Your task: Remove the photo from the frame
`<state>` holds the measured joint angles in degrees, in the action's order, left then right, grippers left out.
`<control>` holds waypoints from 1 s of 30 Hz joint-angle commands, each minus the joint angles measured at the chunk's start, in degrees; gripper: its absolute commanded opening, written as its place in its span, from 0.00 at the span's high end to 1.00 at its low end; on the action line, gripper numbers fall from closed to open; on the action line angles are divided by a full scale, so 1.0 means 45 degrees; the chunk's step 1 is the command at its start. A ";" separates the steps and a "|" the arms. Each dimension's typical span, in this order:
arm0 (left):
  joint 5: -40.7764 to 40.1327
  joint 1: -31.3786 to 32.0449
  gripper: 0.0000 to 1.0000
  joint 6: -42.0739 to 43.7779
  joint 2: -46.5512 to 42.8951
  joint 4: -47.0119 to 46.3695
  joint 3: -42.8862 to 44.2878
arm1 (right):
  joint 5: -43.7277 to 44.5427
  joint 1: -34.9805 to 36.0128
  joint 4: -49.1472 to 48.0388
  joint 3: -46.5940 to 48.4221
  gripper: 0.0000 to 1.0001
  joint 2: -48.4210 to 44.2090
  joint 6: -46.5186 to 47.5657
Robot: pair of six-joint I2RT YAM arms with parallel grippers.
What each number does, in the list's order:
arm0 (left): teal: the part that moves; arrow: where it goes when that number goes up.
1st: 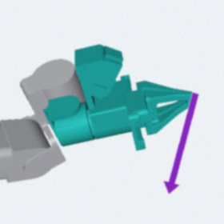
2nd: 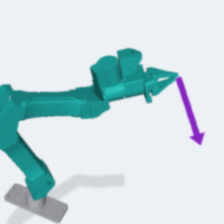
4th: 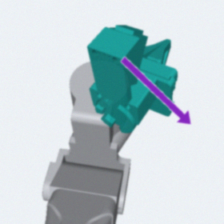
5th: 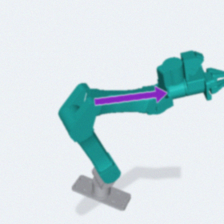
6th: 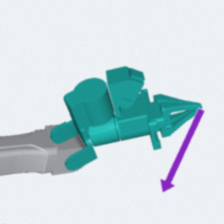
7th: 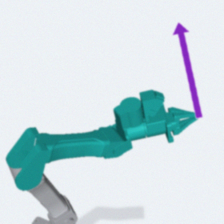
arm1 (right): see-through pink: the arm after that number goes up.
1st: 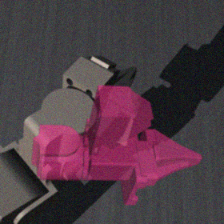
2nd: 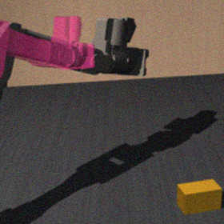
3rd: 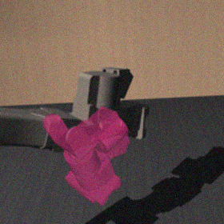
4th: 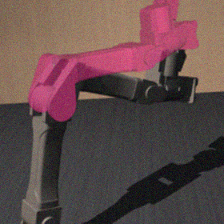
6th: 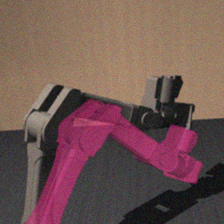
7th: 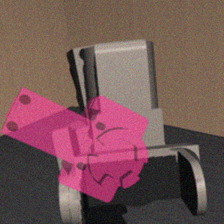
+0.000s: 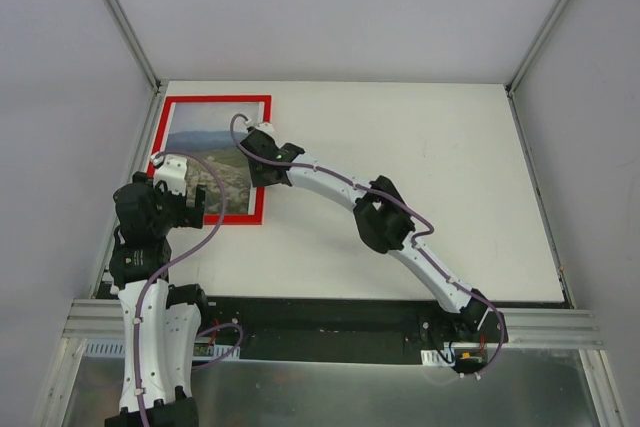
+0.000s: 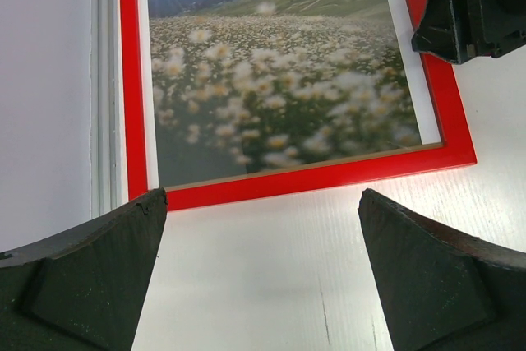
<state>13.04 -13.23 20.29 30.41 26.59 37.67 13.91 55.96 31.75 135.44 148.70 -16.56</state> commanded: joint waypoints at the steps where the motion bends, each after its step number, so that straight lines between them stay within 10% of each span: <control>1: 0.0384 -0.0145 0.01 -0.0018 0.0058 -0.0089 0.0262 | -0.0024 -0.0326 0.1850 -0.0291 0.73 -0.0544 -0.0753; 30: 0.3488 0.0108 0.01 0.0256 0.1872 -0.0517 0.1120 | -0.1822 -0.6361 -0.0160 -1.1109 0.99 -0.7613 0.0905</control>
<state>23.94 -13.19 22.31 36.80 26.52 39.59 2.96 29.21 29.65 90.74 120.03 -14.31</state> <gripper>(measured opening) 0.990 0.263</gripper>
